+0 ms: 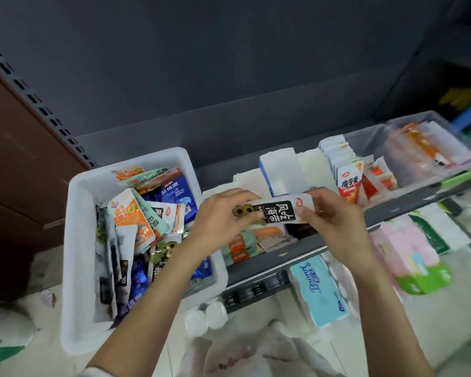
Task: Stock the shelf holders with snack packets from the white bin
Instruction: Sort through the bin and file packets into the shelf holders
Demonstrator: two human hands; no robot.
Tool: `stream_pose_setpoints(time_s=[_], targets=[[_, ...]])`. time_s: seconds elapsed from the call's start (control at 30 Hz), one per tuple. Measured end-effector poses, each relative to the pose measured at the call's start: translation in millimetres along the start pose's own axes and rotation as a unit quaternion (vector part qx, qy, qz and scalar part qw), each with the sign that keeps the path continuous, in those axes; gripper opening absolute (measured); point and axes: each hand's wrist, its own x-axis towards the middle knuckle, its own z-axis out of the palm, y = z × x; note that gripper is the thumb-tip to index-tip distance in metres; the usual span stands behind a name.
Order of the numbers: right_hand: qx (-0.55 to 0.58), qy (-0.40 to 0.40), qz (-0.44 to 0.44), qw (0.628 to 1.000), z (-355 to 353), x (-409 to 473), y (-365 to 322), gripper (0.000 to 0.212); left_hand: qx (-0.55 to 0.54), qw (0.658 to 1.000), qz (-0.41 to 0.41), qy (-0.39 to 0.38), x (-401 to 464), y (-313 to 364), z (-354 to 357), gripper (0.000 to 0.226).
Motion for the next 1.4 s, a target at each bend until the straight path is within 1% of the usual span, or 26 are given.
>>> stream_pose_setpoints(time_s=[0.1,0.17,0.23,0.3,0.4,0.5,0.53,0.6,0.63,0.7,0.73,0.8,0.87,0.93,1.0,1.03,1.07,1.13,1.2,1.27,1.33,1.4], targets=[[-0.045,0.15,-0.058,0.986,-38,-1,14,0.017,0.067,0.991,0.087,0.082,38,25,36,0.018],[-0.06,0.231,-0.066,0.969,-64,0,30,0.013,0.083,0.984,0.11,0.116,64,39,61,0.018],[-0.102,0.274,-0.078,0.953,-88,6,49,0.014,0.093,0.982,0.11,0.126,88,49,87,0.019],[-0.144,0.281,-0.099,0.944,-103,15,69,0.017,0.123,0.982,0.09,0.112,108,53,111,0.017],[-0.173,0.248,-0.118,0.946,-106,32,98,0.017,0.171,0.981,0.051,0.079,125,49,136,0.012],[-0.196,0.197,-0.167,0.946,-96,47,114,0.018,0.191,0.98,0.008,0.048,125,42,147,0.017],[-0.215,0.17,-0.188,0.943,-92,53,118,0.02,0.191,0.981,-0.003,0.041,123,40,149,0.02],[-0.267,0.094,-0.209,0.936,-83,65,126,0.033,0.188,0.982,-0.019,0.026,118,37,151,0.024],[-0.301,0.05,-0.212,0.928,-79,70,131,0.04,0.192,0.981,-0.022,0.014,116,35,151,0.025],[-0.376,-0.009,-0.222,0.9,-70,78,139,0.044,0.22,0.975,-0.021,-0.018,113,34,152,0.029],[-0.4,-0.023,-0.223,0.888,-67,80,143,0.042,0.239,0.97,-0.018,-0.035,112,33,152,0.031],[-0.412,-0.036,-0.221,0.883,-63,83,150,0.038,0.271,0.96,-0.013,-0.071,109,33,153,0.036],[-0.394,-0.039,-0.209,0.894,-64,81,154,0.034,0.284,0.953,-0.017,-0.099,107,32,153,0.042],[-0.351,-0.029,-0.187,0.917,-67,78,153,0.03,0.286,0.952,-0.021,-0.11,106,33,150,0.043],[-0.295,-0.008,-0.164,0.941,-74,74,143,0.027,0.257,0.963,-0.019,-0.082,102,34,143,0.039],[-0.271,-0.001,-0.157,0.95,-77,72,136,0.025,0.227,0.972,-0.023,-0.049,98,36,138,0.035],[-0.249,0.001,-0.155,0.956,-79,70,128,0.024,0.196,0.98,-0.031,-0.006,92,38,132,0.029],[-0.213,-0.007,-0.16,0.964,-78,66,107,0.025,0.159,0.982,-0.047,0.088,74,45,115,0.016],[-0.178,-0.042,-0.164,0.969,-68,61,83,0.026,0.129,0.974,-0.083,0.163,48,50,95,0.015],[-0.154,-0.094,-0.18,0.967,-49,55,59,0.021,0.097,0.964,-0.131,0.208,18,49,73,0.018],[-0.139,-0.152,-0.195,0.959,-21,48,39,0.018,0.099,0.954,-0.175,0.221,-17,38,51,0.021],[-0.121,-0.216,-0.203,0.947,12,38,23,0.018,0.125,0.941,-0.228,0.217,-51,22,31,0.022]])
